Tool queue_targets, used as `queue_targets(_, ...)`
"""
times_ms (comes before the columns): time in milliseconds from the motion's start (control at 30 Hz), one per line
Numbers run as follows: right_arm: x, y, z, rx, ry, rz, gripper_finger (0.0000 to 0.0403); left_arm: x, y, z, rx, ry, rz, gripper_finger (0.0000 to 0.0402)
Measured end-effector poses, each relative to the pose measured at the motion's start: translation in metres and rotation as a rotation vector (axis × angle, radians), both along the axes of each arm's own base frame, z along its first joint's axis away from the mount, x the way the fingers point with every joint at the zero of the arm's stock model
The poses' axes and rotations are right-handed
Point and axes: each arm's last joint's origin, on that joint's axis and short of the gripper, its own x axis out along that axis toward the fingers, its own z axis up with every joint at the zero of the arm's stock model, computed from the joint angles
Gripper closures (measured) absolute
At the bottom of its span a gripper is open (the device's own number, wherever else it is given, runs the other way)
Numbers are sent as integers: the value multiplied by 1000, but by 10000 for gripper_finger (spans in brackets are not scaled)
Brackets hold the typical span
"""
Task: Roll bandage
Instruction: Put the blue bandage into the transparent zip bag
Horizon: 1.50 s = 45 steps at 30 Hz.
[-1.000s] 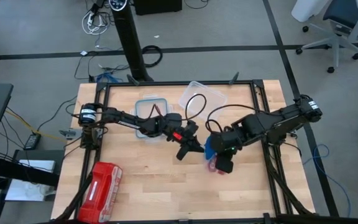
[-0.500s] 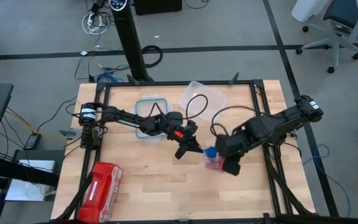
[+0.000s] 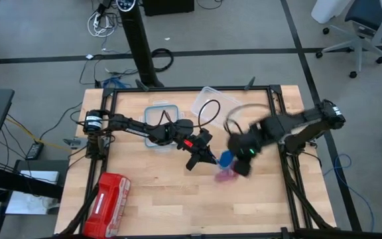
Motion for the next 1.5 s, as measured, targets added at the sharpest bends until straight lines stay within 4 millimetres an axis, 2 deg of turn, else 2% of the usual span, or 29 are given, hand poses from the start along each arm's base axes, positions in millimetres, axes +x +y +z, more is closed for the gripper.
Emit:
queue_targets(67,12,11,4,67,-136,103,383,-1,-1,-1,3,13,-12,401)
queue_targets(100,12,13,3,72,-133,126,384,0,0,-2,3,17,-1,401)
queue_targets(200,-2,4,4,33,7,34,385,0,4,-2,-1,9,9,401)
queue_targets(300,8,10,7,70,-94,103,383,0,5,-2,-1,18,6,401)
queue_targets(367,2,8,6,95,-29,71,383,0,6,-2,-2,15,12,401)
queue_targets(500,3,6,11,91,-81,73,383,-1,6,0,-4,9,1,401)
queue_targets(600,-2,4,7,134,16,33,383,0,9,1,-5,1,12,401)
queue_targets(700,2,9,12,201,-56,117,381,0,8,3,-8,-25,-4,401)
queue_targets(733,4,10,10,184,-51,118,381,0,8,3,-8,-24,-2,401)
queue_targets(800,-2,5,3,159,70,46,383,0,9,4,-14,-27,4,401)
queue_targets(867,0,7,7,225,34,96,384,0,10,6,-29,-41,6,401)
queue_targets(900,3,8,8,213,2,103,383,0,10,7,-34,-43,6,401)
queue_targets(967,2,5,2,152,47,62,380,0,11,6,-41,-36,10,401)
queue_targets(1067,0,6,3,155,54,76,359,0,14,6,-68,-20,21,401)
queue_targets(1200,-3,11,2,148,70,88,311,0,14,6,-74,-9,21,401)
queue_targets(1367,-20,10,10,129,140,-14,252,0,14,6,-78,-8,18,401)
queue_targets(1500,-19,16,24,74,-6,-28,230,0,14,6,-86,-3,19,401)
